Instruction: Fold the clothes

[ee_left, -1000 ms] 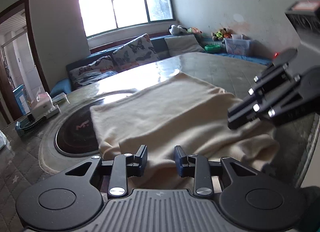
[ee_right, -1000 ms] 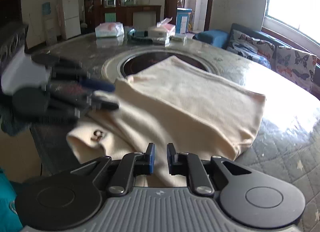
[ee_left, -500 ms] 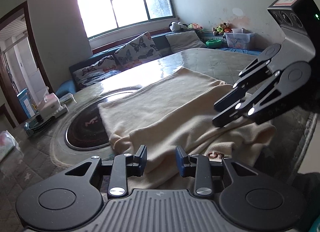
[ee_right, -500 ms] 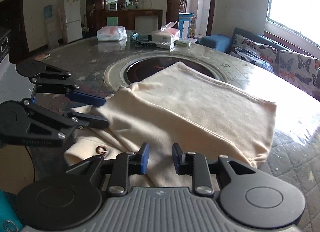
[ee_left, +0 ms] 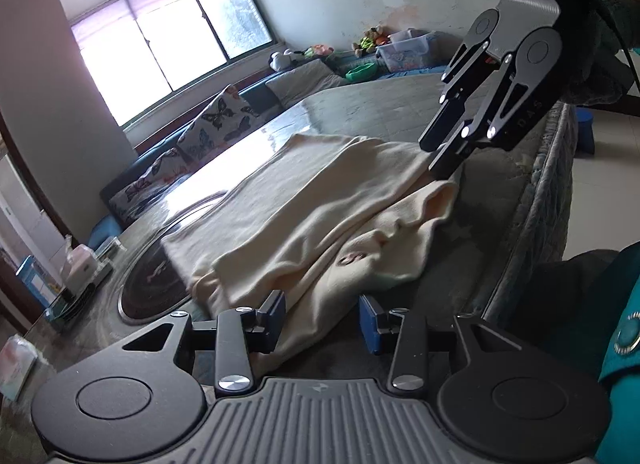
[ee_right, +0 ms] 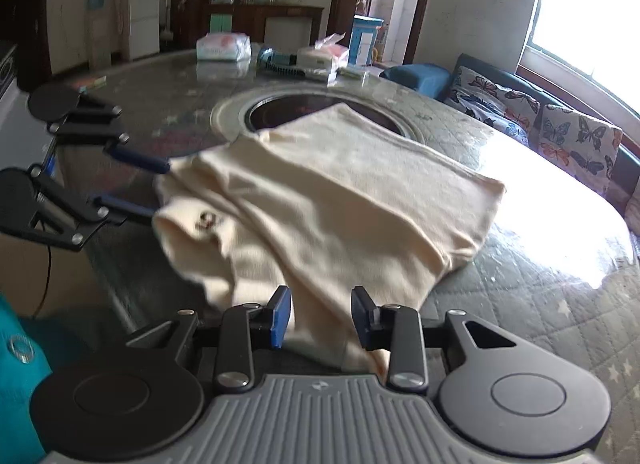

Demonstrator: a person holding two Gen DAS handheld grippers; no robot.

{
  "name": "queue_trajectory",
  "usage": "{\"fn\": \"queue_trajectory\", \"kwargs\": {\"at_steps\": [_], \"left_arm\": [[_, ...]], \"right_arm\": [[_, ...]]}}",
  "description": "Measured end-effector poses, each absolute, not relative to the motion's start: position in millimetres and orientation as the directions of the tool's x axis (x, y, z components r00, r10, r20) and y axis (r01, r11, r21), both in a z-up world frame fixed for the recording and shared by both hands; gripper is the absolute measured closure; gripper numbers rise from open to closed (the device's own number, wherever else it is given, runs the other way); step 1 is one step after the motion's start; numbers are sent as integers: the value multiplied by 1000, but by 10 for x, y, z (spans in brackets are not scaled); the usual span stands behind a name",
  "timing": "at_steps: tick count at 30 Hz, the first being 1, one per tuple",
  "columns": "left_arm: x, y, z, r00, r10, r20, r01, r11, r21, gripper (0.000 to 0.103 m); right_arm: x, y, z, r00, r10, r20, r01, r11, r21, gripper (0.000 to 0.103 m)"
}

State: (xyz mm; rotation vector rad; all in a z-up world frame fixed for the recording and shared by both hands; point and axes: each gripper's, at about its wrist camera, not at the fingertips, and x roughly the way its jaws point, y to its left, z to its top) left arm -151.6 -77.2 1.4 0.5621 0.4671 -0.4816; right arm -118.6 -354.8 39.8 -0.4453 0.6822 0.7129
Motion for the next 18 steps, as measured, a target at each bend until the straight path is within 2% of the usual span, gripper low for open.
{"fn": "queue_trajectory", "kwargs": {"at_steps": [2,4,6,9,10,18], "left_arm": [[-1508,-838,-28,789,-308,-532,554,731,398,61],[-1494,-893,-61,789,-316,-528,560,723,404,64],[-1453,-897,-48,788,-320,-525,558,732,391,82],[-1380,-867,25,797,-327,-508,541,760,360,90],[-1353,-850,60,799,-331,-502,536,770,346,91],[-1109,-779,234,809,-340,-479,505,819,273,94]], "right_arm": [[-1234,-3563,385,560,429,-709,-723,671,-165,67],[-1289,-3582,382,564,423,-709,-729,659,-186,59],[-1336,-3582,366,570,419,-707,-737,641,-214,58],[-1400,-3562,331,579,413,-702,-751,607,-262,56],[-1421,-3555,319,583,412,-701,-754,595,-278,53],[-1294,-3400,198,595,451,-665,-768,562,-307,53]]}}
